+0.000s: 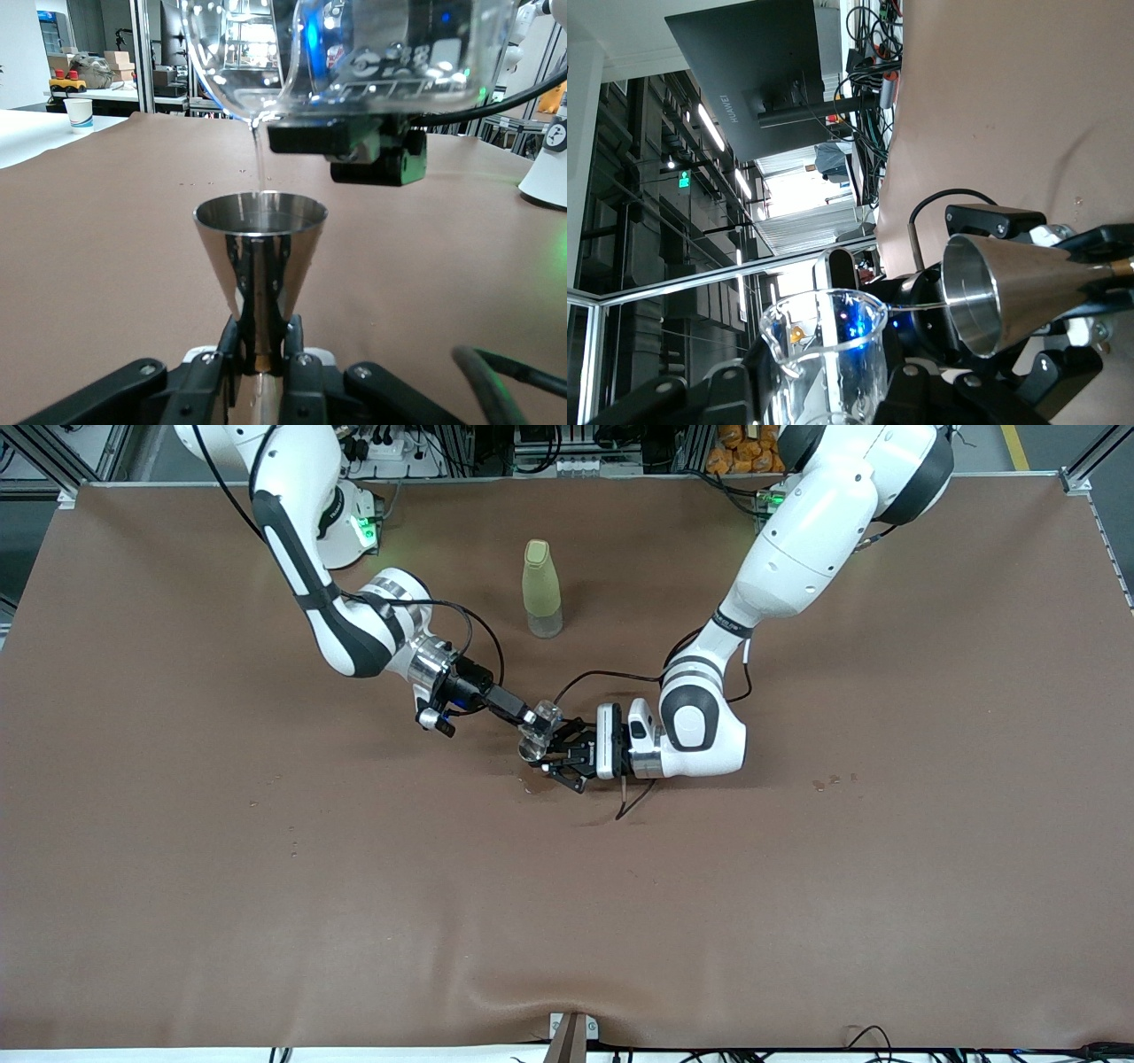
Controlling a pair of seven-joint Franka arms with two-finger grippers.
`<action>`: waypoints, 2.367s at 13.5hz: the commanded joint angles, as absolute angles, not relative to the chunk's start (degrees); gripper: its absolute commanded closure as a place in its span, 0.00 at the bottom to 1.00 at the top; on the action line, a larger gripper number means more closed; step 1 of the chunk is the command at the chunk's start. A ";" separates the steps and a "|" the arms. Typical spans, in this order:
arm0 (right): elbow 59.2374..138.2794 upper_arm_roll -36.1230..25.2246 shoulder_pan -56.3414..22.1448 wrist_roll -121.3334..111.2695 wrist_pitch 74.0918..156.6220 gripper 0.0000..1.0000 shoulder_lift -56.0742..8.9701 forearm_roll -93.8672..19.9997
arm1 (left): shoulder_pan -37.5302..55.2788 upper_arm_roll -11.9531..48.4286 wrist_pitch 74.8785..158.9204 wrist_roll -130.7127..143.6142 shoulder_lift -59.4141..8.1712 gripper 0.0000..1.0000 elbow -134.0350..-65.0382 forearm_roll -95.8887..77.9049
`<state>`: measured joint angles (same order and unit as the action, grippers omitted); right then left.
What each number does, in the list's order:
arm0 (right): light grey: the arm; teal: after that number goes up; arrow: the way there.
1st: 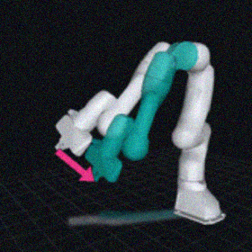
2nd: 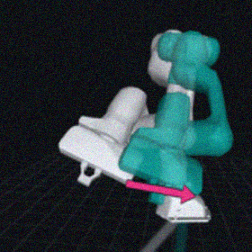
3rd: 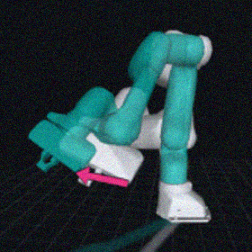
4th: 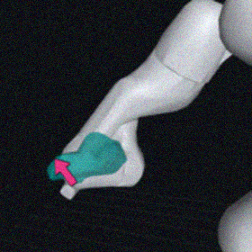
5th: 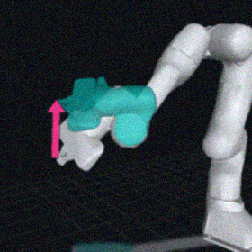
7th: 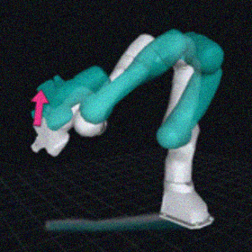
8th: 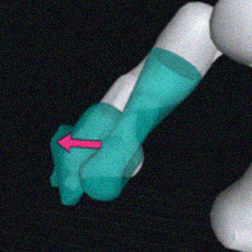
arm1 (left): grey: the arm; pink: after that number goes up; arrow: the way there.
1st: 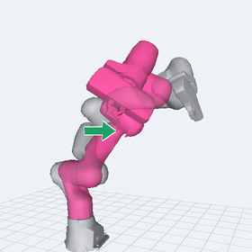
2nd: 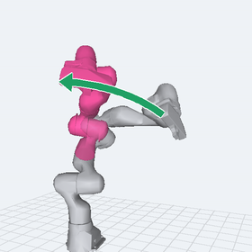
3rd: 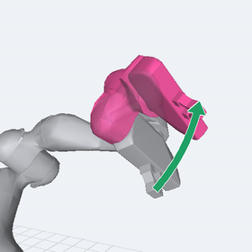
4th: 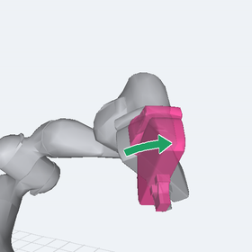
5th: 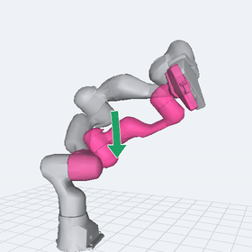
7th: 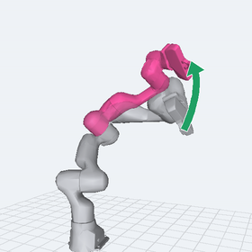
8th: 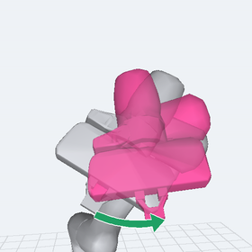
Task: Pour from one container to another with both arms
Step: 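Tilt the glass cup upright and pull both grippers apart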
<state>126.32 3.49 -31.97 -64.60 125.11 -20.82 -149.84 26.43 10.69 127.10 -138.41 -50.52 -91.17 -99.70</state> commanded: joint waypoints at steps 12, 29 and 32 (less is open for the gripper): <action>127.97 4.04 -31.90 -65.82 126.03 1.00 -18.11 -158.12 | 26.54 10.72 127.71 -138.69 -50.98 1.00 -90.18 -100.99; 126.31 3.52 0.84 -98.85 106.04 1.00 -21.43 -99.02 | 13.99 10.81 121.91 -136.58 -40.80 1.00 -100.61 -95.02; 118.69 3.52 13.85 -110.52 98.11 1.00 -27.83 -79.08 | 9.16 10.81 120.59 -136.58 -35.96 1.00 -105.63 -90.19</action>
